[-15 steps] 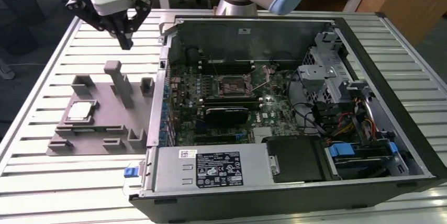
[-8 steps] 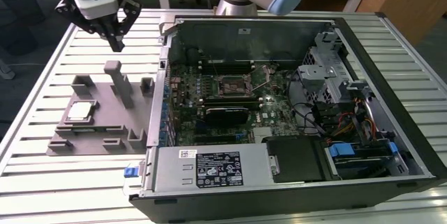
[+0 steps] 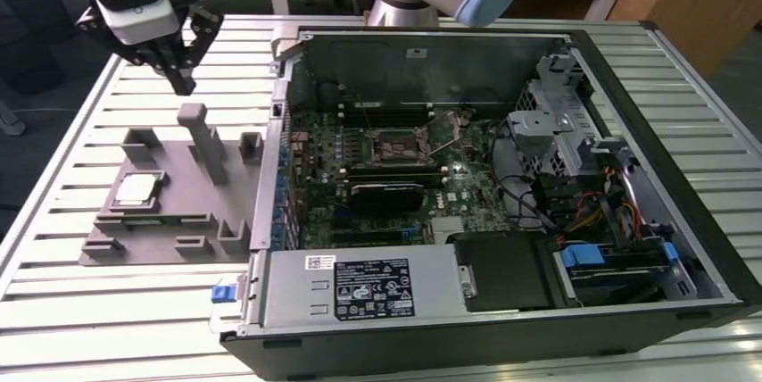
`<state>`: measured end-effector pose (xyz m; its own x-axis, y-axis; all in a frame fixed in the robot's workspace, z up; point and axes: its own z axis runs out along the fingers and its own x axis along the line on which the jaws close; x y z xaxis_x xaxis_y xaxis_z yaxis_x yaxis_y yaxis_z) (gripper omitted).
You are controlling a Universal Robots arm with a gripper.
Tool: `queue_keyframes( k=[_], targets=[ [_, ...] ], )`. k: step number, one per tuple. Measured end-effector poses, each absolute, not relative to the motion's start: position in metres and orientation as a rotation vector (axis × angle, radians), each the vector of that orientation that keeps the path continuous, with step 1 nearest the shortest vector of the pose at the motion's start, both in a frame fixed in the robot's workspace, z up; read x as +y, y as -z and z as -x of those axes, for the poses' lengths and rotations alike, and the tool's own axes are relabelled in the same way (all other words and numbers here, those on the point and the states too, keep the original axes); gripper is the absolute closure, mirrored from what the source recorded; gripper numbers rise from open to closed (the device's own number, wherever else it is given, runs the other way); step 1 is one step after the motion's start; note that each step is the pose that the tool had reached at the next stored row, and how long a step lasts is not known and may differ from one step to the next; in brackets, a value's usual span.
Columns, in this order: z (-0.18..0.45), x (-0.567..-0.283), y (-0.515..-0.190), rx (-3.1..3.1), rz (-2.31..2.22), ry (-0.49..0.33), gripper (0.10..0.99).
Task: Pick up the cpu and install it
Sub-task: 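Reach for the cpu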
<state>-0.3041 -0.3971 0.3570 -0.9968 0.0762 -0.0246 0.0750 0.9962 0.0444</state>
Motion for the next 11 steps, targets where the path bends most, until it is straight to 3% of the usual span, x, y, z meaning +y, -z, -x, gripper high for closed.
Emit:
queue_keyframes(
  k=[11],
  targets=[
    [0.338,-0.397,-0.339,3.112,-0.118,-0.068,0.980]
  ],
)
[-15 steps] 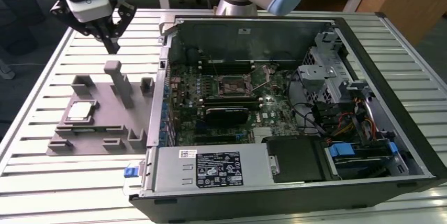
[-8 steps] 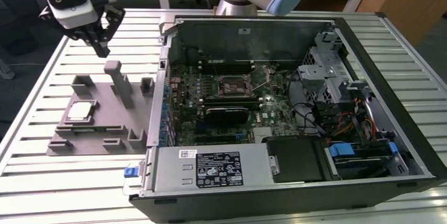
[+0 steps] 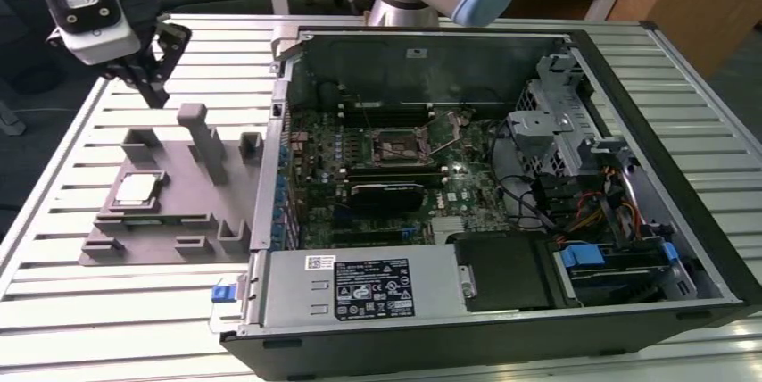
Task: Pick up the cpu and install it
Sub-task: 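Reach for the cpu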
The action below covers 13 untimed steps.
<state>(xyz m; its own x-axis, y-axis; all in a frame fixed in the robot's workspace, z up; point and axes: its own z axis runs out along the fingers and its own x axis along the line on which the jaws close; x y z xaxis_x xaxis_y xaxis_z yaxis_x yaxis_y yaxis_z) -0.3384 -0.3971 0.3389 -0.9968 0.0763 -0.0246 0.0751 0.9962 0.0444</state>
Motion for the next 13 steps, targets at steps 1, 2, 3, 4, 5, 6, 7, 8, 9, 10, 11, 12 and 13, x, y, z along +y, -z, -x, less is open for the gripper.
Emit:
queue_keyframes(
  k=[1,2,3,4,5,6,7,8,9,10,11,12,13],
  targets=[
    [0.341,-0.397,-0.337,3.113,-0.118,-0.068,0.980],
    [0.343,-0.397,-0.335,3.112,-0.118,-0.068,0.980],
    [0.344,-0.397,-0.333,3.112,-0.118,-0.068,0.980],
    [0.346,-0.397,-0.332,3.112,-0.118,-0.068,0.980],
    [0.348,-0.397,-0.330,3.112,-0.118,-0.068,0.980],
    [0.350,-0.397,-0.328,3.112,-0.118,-0.068,0.980],
    [0.352,-0.397,-0.326,3.112,-0.118,-0.068,0.980],
    [0.354,-0.397,-0.324,3.112,-0.118,-0.068,0.980],
    [0.356,-0.397,-0.323,3.112,-0.118,-0.068,0.980],
    [0.358,-0.397,-0.321,3.113,-0.118,-0.068,0.980],
    [0.360,-0.397,-0.319,3.113,-0.118,-0.068,0.980],
    [0.361,-0.397,-0.317,3.112,-0.118,-0.068,0.980],
    [0.363,-0.397,-0.315,3.112,-0.118,-0.068,0.980]
  ],
)
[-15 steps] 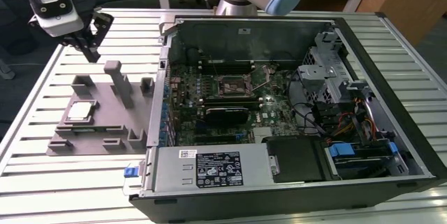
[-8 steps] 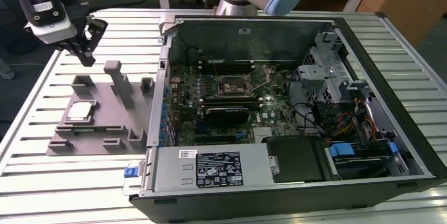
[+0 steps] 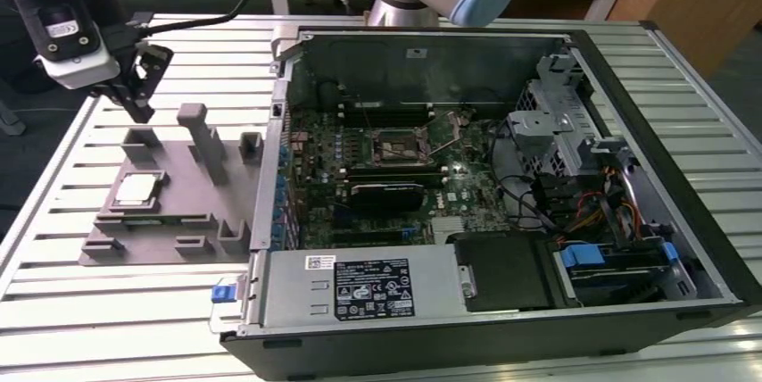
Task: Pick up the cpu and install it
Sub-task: 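Reach for the cpu, then pick up the cpu and move it towards the insertion slot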
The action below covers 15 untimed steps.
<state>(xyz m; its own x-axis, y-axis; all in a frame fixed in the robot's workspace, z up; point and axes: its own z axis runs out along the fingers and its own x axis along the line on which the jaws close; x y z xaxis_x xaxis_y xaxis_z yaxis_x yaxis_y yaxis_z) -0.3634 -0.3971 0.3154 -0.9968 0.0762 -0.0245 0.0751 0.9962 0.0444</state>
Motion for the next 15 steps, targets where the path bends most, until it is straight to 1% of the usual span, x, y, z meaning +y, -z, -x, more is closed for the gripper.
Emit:
queue_keyframes(
  k=[7,15],
  targets=[
    [0.380,-0.397,-0.303,3.113,-0.118,-0.068,0.980],
    [0.383,-0.397,-0.302,3.112,-0.118,-0.068,0.980]
  ],
)
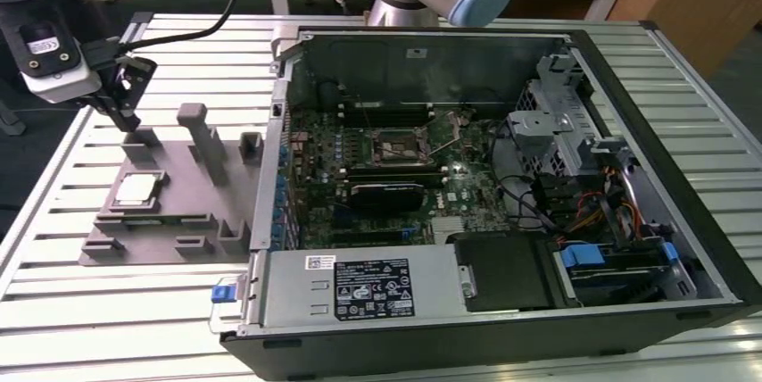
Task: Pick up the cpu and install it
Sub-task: 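Pick up the cpu and move it towards the insertion slot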
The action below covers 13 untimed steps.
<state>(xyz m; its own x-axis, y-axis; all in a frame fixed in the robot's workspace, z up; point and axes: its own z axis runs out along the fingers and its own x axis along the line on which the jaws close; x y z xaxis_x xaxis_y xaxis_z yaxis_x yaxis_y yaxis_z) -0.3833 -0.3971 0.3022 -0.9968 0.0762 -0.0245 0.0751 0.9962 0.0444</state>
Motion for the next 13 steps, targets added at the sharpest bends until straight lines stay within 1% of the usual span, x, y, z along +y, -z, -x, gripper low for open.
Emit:
queue_keyframes(
  k=[13],
  targets=[
    [0.3888,-0.3971,-0.2987,3.112,-0.118,-0.068,0.980]
  ],
)
